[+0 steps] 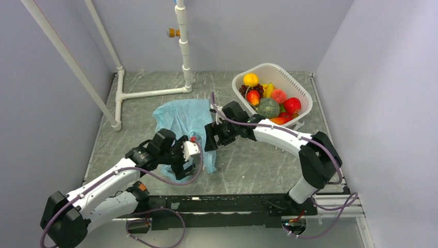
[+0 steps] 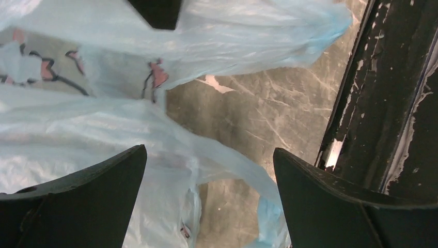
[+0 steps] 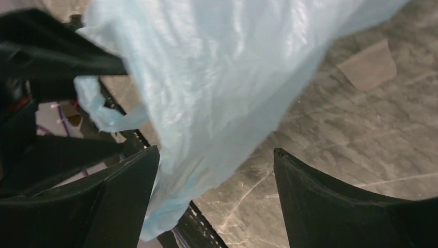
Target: Place the fake fruits into the plastic bag and tie a complex knot
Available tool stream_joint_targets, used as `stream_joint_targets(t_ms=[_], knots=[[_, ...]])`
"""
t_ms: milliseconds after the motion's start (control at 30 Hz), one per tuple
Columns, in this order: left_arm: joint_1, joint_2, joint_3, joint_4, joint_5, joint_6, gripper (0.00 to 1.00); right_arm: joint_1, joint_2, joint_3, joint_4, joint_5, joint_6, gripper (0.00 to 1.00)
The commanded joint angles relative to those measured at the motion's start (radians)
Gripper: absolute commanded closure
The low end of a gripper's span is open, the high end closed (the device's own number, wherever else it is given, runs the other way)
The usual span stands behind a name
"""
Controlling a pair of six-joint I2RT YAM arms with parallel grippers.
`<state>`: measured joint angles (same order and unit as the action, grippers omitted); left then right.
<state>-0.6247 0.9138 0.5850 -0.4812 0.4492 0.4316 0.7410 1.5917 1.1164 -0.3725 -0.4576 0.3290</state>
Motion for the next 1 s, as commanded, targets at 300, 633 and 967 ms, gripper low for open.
stream_joint_targets(t_ms=[300,633,967], knots=[[-0.140,0.230,0.100,-0.008,-0.500,-0.031,0.80,-0.059,0.051,-0.085,0.038,0.154,-0.060,0.82],[0.334,-0.128,0.188,-0.288,-0.076,0.216,1.00,-0.170,-0.086,-0.142,-0.083,0.144,-0.315,1.00],[0.237,-0.159,0.153,-0.129,-0.004,0.164,0.70,-0.169,-0.091,-0.089,-0.071,-0.018,-0.217,1.00]])
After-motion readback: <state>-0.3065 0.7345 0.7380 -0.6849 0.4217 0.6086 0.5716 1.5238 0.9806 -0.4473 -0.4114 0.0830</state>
